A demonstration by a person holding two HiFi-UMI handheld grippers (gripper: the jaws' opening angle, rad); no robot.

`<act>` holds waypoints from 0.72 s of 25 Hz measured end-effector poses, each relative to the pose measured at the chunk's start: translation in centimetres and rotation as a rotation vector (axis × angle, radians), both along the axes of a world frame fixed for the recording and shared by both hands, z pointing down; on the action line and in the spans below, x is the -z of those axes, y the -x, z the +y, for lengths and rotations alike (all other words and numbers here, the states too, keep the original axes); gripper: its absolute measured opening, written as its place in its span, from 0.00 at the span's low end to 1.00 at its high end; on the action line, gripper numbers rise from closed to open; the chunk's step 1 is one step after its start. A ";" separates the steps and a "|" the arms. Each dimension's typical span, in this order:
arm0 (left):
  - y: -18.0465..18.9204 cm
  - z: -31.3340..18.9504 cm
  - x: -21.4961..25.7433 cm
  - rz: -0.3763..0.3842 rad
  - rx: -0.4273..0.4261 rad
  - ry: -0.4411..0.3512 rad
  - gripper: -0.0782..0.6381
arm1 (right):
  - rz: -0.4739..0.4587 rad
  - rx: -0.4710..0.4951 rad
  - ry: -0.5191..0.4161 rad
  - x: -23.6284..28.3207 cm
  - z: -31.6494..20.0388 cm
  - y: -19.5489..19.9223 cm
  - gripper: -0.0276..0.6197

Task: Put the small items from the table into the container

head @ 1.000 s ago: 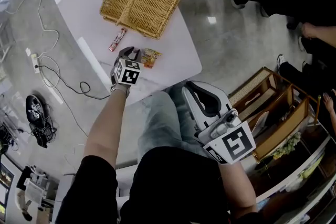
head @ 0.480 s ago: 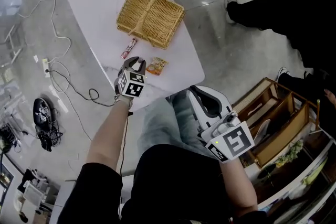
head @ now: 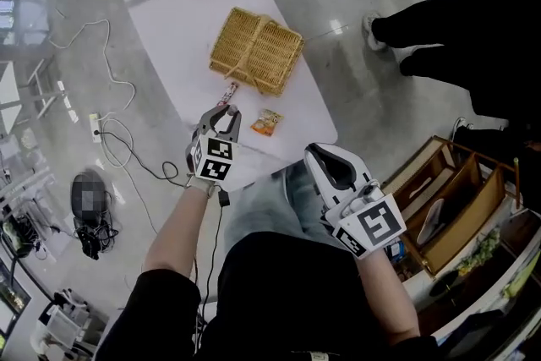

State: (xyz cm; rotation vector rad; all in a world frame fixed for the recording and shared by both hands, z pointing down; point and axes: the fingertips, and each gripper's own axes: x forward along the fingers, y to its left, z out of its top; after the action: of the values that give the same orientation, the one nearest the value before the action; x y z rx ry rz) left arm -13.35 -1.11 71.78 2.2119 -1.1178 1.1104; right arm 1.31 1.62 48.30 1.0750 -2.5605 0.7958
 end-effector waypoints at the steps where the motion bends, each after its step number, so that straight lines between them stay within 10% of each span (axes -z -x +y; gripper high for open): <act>1: 0.2 -0.4 1.0 0.003 -0.006 -0.016 0.25 | -0.001 -0.004 -0.004 0.3 0.0 0.2 0.06; 18: 1.9 -11.8 6.2 0.006 -0.037 -0.172 0.25 | 0.015 -0.087 -0.024 2.4 -0.6 1.2 0.06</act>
State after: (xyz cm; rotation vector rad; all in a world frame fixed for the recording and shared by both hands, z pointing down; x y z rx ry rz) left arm -15.22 -12.90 65.62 2.3735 -1.2157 1.0577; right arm 0.09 0.98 45.90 1.2023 -2.5320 0.7762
